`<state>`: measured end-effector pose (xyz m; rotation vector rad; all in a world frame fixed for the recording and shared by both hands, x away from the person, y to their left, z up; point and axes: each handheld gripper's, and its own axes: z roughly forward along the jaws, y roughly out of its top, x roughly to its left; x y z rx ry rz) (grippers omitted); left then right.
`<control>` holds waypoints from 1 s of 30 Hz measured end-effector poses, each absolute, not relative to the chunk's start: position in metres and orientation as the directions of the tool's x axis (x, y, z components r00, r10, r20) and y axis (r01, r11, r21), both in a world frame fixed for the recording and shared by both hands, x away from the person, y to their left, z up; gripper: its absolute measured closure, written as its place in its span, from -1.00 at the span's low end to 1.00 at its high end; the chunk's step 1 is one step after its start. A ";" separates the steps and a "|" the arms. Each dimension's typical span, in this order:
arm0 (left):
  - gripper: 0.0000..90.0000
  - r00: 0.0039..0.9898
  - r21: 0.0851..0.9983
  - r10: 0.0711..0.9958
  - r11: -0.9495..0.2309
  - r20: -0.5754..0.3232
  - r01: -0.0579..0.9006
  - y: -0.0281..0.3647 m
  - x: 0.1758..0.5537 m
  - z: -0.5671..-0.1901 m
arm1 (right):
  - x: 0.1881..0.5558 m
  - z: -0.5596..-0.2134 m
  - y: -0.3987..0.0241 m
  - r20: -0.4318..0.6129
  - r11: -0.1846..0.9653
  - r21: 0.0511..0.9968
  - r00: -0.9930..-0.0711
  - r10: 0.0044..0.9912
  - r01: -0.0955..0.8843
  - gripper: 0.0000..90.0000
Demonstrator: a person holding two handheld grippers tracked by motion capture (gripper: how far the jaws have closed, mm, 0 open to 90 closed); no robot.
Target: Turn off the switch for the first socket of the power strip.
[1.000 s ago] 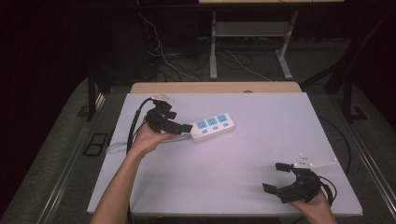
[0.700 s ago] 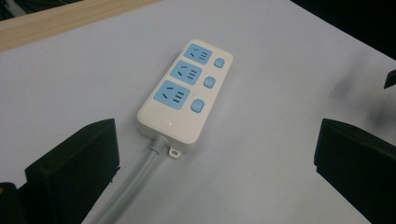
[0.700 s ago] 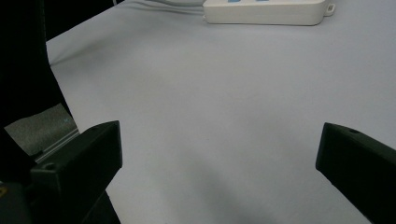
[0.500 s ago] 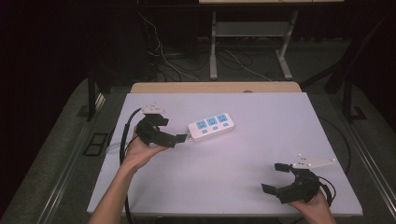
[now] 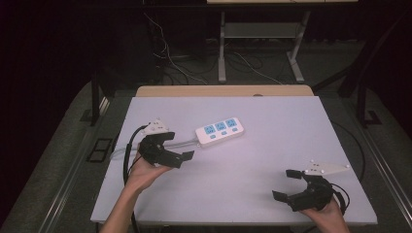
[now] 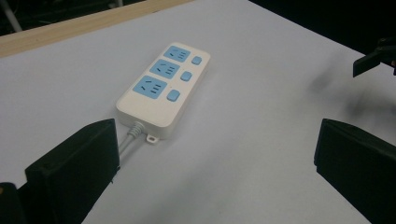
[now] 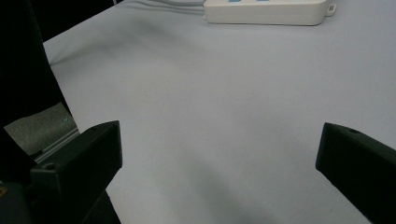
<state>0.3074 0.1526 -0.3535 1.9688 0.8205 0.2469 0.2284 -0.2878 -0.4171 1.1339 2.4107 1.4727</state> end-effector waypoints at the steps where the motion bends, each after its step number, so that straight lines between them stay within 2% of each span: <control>1: -1.00 0.754 0.839 0.638 -0.315 -0.159 0.443 0.153 0.305 -0.355 | 0.228 -0.417 -0.288 0.283 0.256 0.801 -0.719 0.636 0.542 -1.00; 12: -1.00 0.749 0.858 0.636 -0.267 -0.185 0.439 0.160 0.284 -0.372 | 0.228 -0.417 -0.287 0.283 0.257 0.800 -0.718 0.636 0.543 -1.00; 30: -1.00 0.729 0.843 0.636 -0.224 -0.253 0.488 0.173 0.257 -0.412 | 0.229 -0.418 -0.287 0.291 0.251 0.797 -0.713 0.637 0.549 -1.00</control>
